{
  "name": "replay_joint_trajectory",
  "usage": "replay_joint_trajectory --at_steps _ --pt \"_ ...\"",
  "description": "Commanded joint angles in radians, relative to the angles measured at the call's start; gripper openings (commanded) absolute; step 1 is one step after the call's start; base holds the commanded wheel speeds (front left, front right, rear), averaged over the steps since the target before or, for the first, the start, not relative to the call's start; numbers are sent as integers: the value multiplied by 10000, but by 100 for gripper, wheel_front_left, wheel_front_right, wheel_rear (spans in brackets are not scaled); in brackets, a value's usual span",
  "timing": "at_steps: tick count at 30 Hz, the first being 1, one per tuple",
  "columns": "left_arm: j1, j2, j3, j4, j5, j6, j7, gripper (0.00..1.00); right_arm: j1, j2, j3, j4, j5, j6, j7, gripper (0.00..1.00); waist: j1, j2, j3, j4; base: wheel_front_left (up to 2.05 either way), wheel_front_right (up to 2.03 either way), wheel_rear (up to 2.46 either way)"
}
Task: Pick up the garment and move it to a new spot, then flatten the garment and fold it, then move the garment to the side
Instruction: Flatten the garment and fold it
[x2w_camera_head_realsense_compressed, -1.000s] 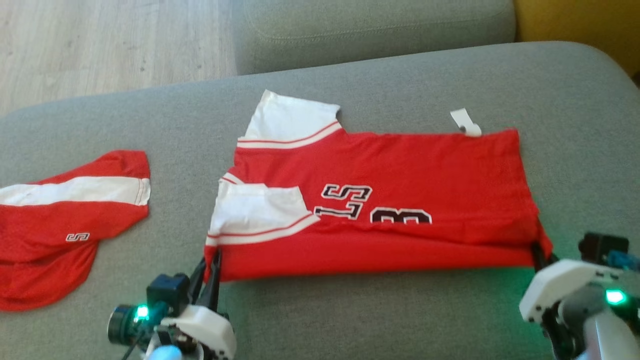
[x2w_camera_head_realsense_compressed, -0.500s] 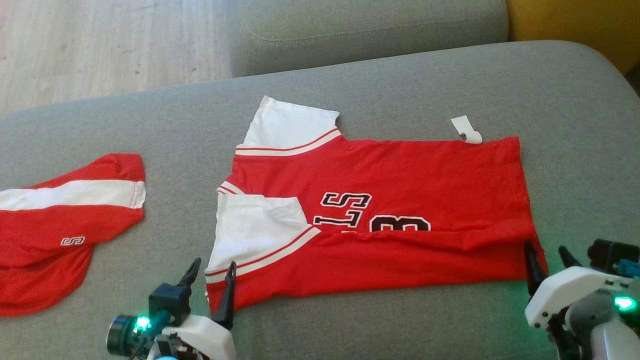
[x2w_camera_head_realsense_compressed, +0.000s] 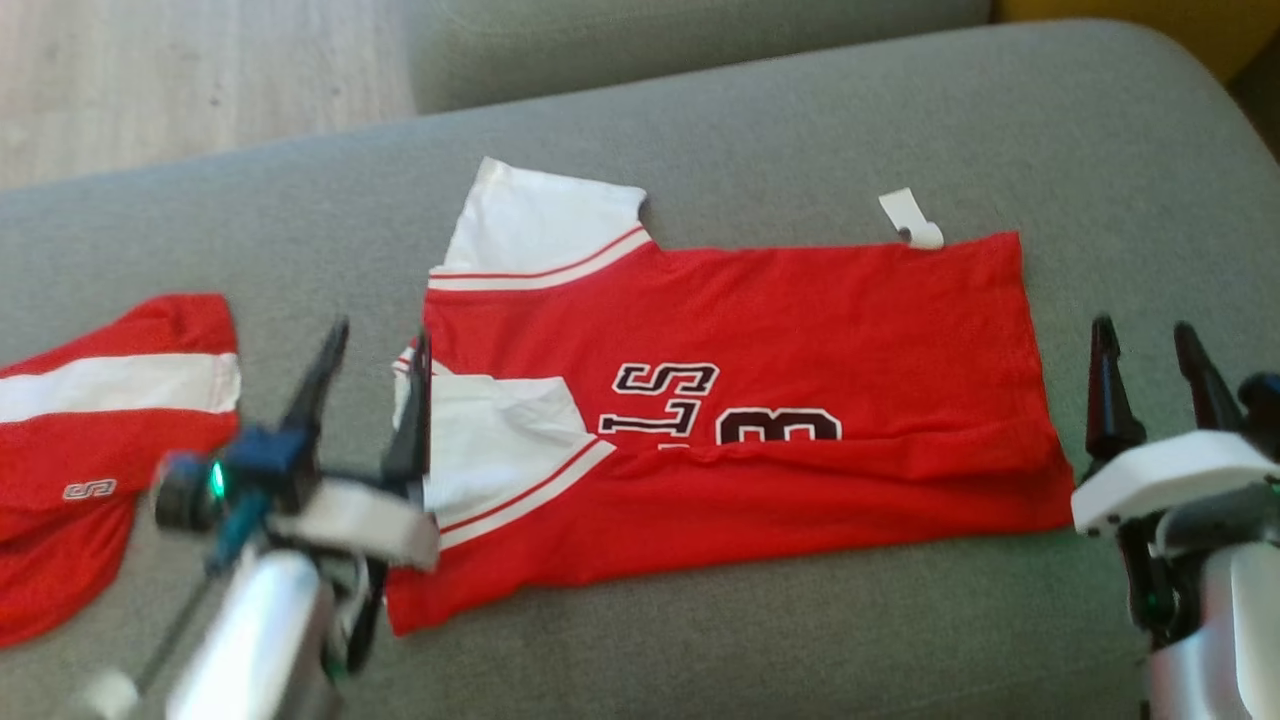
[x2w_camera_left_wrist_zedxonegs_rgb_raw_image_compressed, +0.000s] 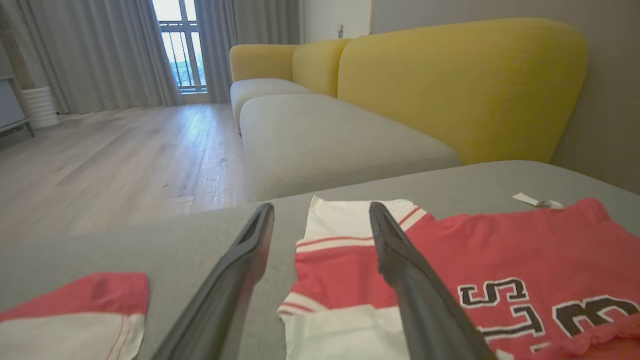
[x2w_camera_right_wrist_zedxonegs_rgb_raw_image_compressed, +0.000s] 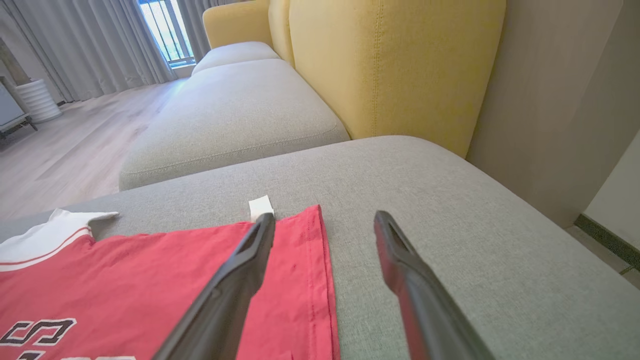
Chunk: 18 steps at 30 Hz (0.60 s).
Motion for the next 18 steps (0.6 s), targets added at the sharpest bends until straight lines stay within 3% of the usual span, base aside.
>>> replay_joint_trajectory --at_steps 1,10,13,18 --pt "-796 325 397 -353 94 -82 79 100 -485 -70 289 -417 -35 67 -152 100 -1 0 227 -144 0 0 0" --pt "-4393 1317 -307 819 -87 -1627 2301 100 -1784 -70 778 -445 -141 67 -424 100 -1 0 1414 -829 0 0 0" --pt "-5537 1747 -896 1550 -513 -1787 3231 100 -2216 -70 978 -373 -137 67 -522 100 -1 0 1793 -1143 0 0 0" --pt "-7032 2755 -2751 2052 -2288 -1805 4856 100 -2819 -70 1376 -250 -15 67 -727 100 -1 0 2396 -1640 0 0 0"
